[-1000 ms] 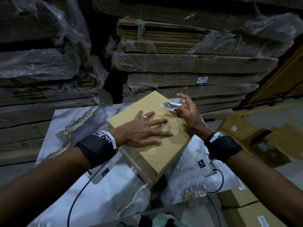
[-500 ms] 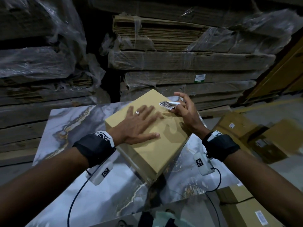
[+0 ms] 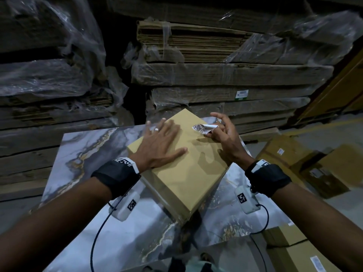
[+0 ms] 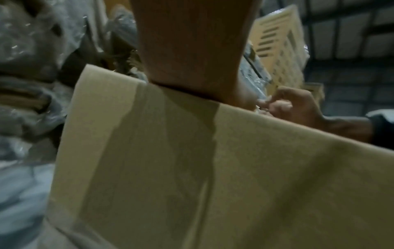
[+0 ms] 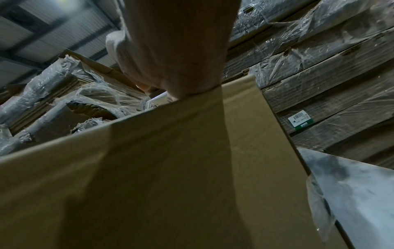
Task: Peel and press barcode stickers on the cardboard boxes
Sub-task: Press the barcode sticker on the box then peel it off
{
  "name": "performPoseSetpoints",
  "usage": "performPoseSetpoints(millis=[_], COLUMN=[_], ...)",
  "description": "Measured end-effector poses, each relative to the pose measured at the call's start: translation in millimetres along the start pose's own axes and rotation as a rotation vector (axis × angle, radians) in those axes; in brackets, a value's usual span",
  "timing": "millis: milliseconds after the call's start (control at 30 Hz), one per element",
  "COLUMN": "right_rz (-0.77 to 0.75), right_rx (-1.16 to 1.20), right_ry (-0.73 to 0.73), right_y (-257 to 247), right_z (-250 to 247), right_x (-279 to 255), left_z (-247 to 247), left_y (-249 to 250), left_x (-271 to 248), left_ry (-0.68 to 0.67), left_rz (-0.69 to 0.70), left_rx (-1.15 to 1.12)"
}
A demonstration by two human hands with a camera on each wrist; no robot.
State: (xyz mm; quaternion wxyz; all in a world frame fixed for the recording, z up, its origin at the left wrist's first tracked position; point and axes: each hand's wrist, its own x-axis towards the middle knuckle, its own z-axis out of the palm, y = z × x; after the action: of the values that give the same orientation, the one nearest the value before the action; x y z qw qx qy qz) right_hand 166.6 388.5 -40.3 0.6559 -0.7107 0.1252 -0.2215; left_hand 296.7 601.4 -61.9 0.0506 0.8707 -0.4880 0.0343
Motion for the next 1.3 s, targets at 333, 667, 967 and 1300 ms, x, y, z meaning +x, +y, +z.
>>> performPoseSetpoints(millis=[333, 667, 967, 1300], right_rz=[-0.012, -0.027, -0.056, -0.064], right_rx=[-0.007, -0.017, -0.018, -0.021], right_ry=[0.009, 0.009, 0.002, 0.012], right_y=[2.9, 8.0, 10.5, 12.1], right_z=[-1.9, -3.8, -3.9, -4.3], right_x=[1.4, 3.6, 3.9, 4.6], left_z=[6.7, -0.4, 6.3, 2.3], left_y=[-0.8, 7.3, 6.0, -5.4], left_x=[4.8, -3.2, -4.8, 13.3], left_ry=[-0.057, 0.032, -0.042, 0.239], left_rz=[-0.066, 0.301, 0.047, -0.177], left_rx=[-0.004, -0.085, 0.077, -0.360])
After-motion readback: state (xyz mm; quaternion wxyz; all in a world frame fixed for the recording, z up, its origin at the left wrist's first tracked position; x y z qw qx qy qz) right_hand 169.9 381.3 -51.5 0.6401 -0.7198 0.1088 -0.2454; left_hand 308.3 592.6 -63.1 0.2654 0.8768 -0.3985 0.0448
